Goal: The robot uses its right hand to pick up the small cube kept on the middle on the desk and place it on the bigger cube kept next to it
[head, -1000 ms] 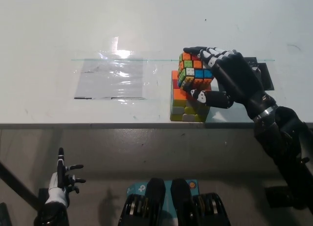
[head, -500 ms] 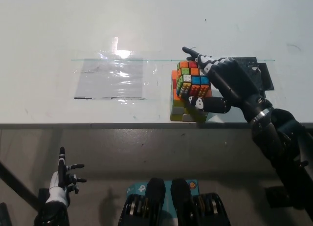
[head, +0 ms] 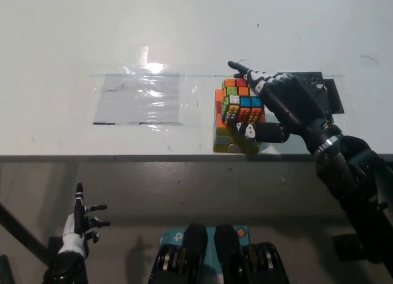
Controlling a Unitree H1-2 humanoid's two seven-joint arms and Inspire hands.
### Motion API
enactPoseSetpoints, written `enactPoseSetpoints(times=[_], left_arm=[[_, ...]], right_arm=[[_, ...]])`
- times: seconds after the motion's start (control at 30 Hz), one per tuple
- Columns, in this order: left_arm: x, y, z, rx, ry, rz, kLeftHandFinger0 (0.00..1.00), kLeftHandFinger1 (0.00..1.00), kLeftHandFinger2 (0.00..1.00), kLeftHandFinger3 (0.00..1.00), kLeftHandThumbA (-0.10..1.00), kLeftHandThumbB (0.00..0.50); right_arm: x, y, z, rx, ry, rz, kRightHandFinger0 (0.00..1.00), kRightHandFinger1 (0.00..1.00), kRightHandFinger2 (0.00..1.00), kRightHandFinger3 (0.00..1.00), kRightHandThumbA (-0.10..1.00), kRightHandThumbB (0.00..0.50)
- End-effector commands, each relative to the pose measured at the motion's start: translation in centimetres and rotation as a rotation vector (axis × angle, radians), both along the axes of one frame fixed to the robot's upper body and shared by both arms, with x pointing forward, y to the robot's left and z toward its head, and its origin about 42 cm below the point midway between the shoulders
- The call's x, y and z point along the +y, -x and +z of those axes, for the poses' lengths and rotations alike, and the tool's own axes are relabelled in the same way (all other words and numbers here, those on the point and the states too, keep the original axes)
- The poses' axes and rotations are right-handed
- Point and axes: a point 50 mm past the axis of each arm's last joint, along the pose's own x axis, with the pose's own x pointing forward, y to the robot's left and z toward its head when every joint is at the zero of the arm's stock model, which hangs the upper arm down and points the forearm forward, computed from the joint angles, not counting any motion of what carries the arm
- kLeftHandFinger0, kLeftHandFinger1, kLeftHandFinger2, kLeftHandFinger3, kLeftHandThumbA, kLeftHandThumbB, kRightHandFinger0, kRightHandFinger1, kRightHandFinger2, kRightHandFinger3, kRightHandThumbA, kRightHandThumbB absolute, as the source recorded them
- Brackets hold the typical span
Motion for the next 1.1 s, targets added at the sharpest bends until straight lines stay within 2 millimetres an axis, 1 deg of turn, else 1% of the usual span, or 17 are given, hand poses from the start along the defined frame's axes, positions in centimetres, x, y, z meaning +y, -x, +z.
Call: enactPoseSetpoints(times=[0.0,0.03,0.07,0.1,0.13,0.17,0.2,0.23,0.27,0.3,0.33,0.47,0.5,0.73,0.87,1.0,1.07], left_arm=[[0.9,-1.6,1.7,-0.063,-0.031,0.012,0.05,0.37,0.1,0.0,1.0,0.5],[0.9,-1.5,1.7,-0.066,-0.031,0.009,0.05,0.37,0.1,0.0,1.0,0.5],[0.9,-1.5,1.7,-0.068,-0.031,0.008,0.05,0.38,0.09,0.0,1.0,0.5],[0.9,-1.5,1.6,-0.069,-0.03,0.007,0.06,0.38,0.1,0.0,1.0,0.5],[0.9,-1.4,1.6,-0.069,-0.031,0.004,0.06,0.39,0.1,0.0,1.0,0.5],[1.0,-1.4,1.6,-0.069,-0.035,0.004,0.07,0.39,0.1,0.0,1.0,0.5],[1.0,-1.4,1.6,-0.069,-0.035,0.004,0.07,0.39,0.1,0.0,1.0,0.5],[1.0,-1.5,1.6,-0.069,-0.033,0.007,0.06,0.38,0.09,0.0,1.0,0.5],[1.0,-1.5,1.6,-0.068,-0.034,0.006,0.06,0.39,0.09,0.0,1.0,0.5],[0.8,-1.4,1.5,-0.066,-0.03,0.006,0.06,0.4,0.1,0.0,1.0,0.5],[0.8,-1.3,1.5,-0.068,-0.027,0.008,0.06,0.4,0.09,0.0,1.0,0.5],[0.8,-1.3,1.4,-0.067,-0.029,0.013,0.06,0.37,0.06,0.0,1.0,0.5],[0.8,-1.3,1.4,-0.067,-0.027,0.018,0.03,0.35,0.05,0.0,1.0,0.5],[0.7,-1.3,1.4,-0.059,-0.021,0.026,0.0,0.3,0.02,0.0,1.0,0.5],[0.8,-1.2,1.4,-0.065,-0.031,0.014,0.01,0.32,0.04,0.0,1.0,0.5],[0.9,-0.9,1.1,-0.054,-0.037,0.016,0.01,0.33,0.02,0.0,1.0,0.5],[1.0,-0.8,1.0,-0.051,-0.036,0.022,0.02,0.33,0.02,0.0,1.0,0.5]], right_arm=[[-0.1,0.1,1.5,-0.043,0.0,0.021,0.11,0.29,0.4,1.0,0.14,0.086],[-0.1,0.1,1.6,-0.055,0.036,0.014,0.41,0.66,0.83,1.0,0.3,0.171],[-0.1,0.1,1.6,-0.065,0.07,0.006,0.69,0.93,1.0,1.0,0.45,0.177],[-0.1,0.1,1.7,-0.074,0.113,-0.004,0.79,1.0,1.0,1.0,0.56,0.244],[-0.1,0.1,1.7,-0.075,0.133,-0.009,0.84,1.0,1.0,1.0,0.61,0.236],[0.0,0.1,1.8,-0.08,0.153,-0.013,0.89,1.0,1.0,1.0,0.69,0.278],[0.0,0.1,1.8,-0.08,0.153,-0.013,0.89,1.0,1.0,1.0,0.69,0.281],[0.1,0.1,2.0,-0.077,0.181,-0.026,0.97,1.0,1.0,1.0,0.79,0.333],[0.2,0.1,2.1,-0.077,0.19,-0.029,1.0,1.0,1.0,1.0,0.82,0.356],[0.2,0.1,2.2,-0.077,0.197,-0.029,1.0,1.0,1.0,1.0,0.83,0.372],[0.2,0.2,2.4,-0.072,0.202,-0.034,1.0,1.0,1.0,1.0,0.86,0.376],[0.3,0.3,2.5,-0.078,0.201,-0.044,1.0,1.0,1.0,1.0,0.83,0.4],[0.3,0.4,2.6,-0.079,0.201,-0.047,1.0,1.0,1.0,1.0,0.83,0.406],[0.0,0.3,2.5,-0.098,0.192,-0.05,1.0,1.0,1.0,1.0,0.82,0.396],[0.0,0.3,2.4,-0.081,0.185,-0.042,1.0,1.0,1.0,1.0,0.81,0.387],[0.1,0.7,2.1,-0.075,0.183,-0.039,1.0,1.0,1.0,1.0,0.82,0.389],[0.2,1.0,2.4,-0.095,0.168,-0.032,1.0,1.0,1.0,1.0,0.79,0.388]])
